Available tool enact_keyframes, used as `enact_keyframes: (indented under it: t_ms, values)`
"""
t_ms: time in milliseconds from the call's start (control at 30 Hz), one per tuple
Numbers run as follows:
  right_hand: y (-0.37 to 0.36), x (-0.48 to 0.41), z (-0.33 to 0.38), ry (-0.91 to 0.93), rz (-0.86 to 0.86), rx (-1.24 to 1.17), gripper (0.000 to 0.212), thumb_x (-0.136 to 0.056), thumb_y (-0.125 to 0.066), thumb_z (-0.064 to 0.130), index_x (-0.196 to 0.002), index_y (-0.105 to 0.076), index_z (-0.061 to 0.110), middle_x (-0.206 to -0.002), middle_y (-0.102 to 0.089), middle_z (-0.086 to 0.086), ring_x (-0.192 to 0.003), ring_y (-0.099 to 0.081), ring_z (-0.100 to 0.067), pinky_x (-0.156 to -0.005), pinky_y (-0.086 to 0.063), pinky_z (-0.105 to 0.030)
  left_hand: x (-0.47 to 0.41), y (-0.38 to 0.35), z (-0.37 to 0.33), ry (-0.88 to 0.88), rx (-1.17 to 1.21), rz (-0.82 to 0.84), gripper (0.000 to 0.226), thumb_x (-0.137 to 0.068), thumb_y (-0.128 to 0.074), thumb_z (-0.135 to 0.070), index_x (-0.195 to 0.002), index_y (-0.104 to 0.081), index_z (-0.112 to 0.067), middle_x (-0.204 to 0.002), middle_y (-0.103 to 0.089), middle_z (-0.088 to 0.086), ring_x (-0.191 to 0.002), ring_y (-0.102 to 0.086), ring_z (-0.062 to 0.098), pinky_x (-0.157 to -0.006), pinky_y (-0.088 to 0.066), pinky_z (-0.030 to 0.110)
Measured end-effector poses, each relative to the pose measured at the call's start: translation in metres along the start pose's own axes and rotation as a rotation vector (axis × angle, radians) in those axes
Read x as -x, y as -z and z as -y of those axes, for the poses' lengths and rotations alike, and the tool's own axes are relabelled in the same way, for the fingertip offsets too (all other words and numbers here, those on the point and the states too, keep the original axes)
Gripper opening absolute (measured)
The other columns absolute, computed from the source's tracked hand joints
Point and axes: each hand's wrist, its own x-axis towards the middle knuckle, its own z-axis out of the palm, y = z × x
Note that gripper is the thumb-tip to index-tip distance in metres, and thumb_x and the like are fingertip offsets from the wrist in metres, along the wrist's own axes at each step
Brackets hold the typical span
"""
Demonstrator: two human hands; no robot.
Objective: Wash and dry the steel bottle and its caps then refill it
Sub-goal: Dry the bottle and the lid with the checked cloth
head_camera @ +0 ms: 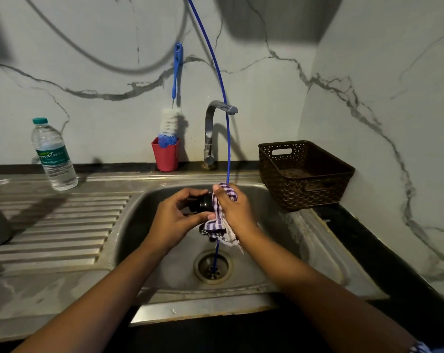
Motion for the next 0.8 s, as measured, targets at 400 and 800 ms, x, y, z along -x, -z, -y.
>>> enact_keyframes:
  t_ms: [400,800]
  values:
    - [0.003,-0.003,-0.001,0.106,-0.015,0.133,0.020,-0.090,-0.056,0.043,-0.088,-0.062,0.024,-0.089,-0.070,-0.001,-0.082,-0.066,-0.011,-0.076,-0.054,-0.028,-0.003,-0.001,-0.002,0.183,0.191,-0.025,0.040,-0.061,-0.078,-0.011,-0.099,-0.067,-0.008,-0.089,-0.075,0.003,-0.084,-0.071,0.012,-0.071,-0.054,0.019]
    - [0.038,-0.009,0.013,-0.093,0.076,-0.074,0.039,-0.087,-0.054,0.041,-0.120,-0.054,0.019,-0.109,-0.065,-0.004,-0.097,-0.065,-0.020,-0.076,-0.054,-0.021,-0.005,-0.007,0.003,0.446,0.638,-0.255,0.029,-0.055,-0.078,-0.035,-0.070,-0.059,-0.018,-0.067,-0.062,0.001,-0.060,-0.058,0.007,-0.056,-0.052,0.017]
